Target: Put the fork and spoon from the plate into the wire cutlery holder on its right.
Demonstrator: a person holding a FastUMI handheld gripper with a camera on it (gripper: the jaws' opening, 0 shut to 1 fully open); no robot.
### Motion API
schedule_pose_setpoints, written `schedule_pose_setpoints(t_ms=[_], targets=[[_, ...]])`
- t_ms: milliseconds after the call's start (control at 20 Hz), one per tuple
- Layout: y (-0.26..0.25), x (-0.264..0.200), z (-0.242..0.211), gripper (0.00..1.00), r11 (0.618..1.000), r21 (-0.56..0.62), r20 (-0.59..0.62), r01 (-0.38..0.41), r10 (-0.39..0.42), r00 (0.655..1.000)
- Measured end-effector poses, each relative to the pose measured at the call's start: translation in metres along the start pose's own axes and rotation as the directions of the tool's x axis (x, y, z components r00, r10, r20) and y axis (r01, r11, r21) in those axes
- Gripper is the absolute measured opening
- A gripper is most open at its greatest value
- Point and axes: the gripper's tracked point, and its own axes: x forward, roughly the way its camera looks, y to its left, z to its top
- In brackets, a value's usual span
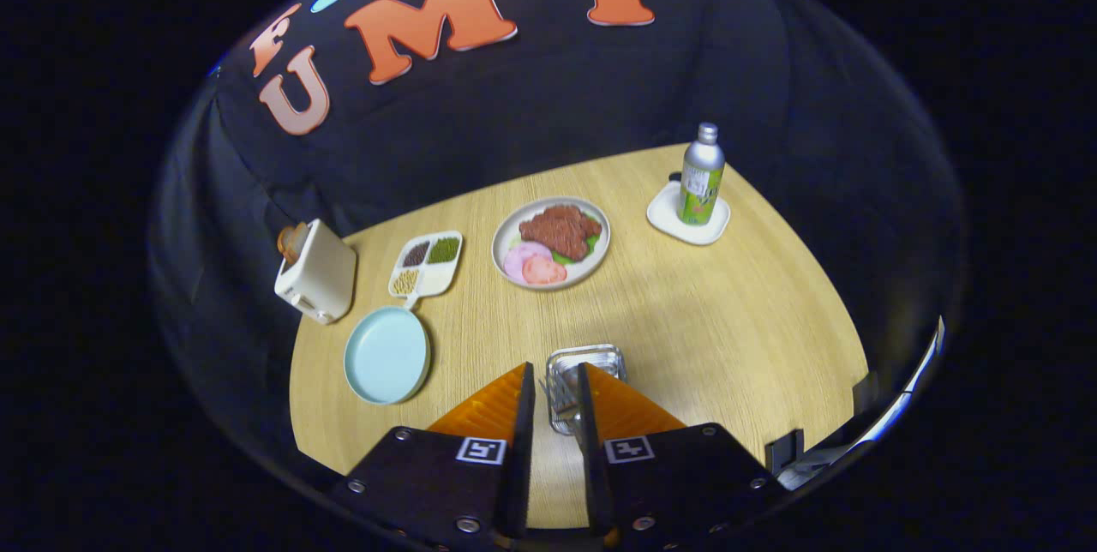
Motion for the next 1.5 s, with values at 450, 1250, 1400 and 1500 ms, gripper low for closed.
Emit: schedule_pose_setpoints(t_ms=[450,1250,1400,1500], targets=[[-0.004,-0.108,0.151,0.87,0.995,-0.087,0.585,0.038,0.02,0.811],[0.047,-0.205,0.207,0.97,0.968,-0.249,0.83,0.039,0.192,0.524],[0.051,-0.202,0.202,0.97,0.963,-0.268,0.822,0.023,0.217,0.526],[0.057,-0.205,0.2,0.97,0.958,-0.288,0.821,0.002,0.246,0.516]])
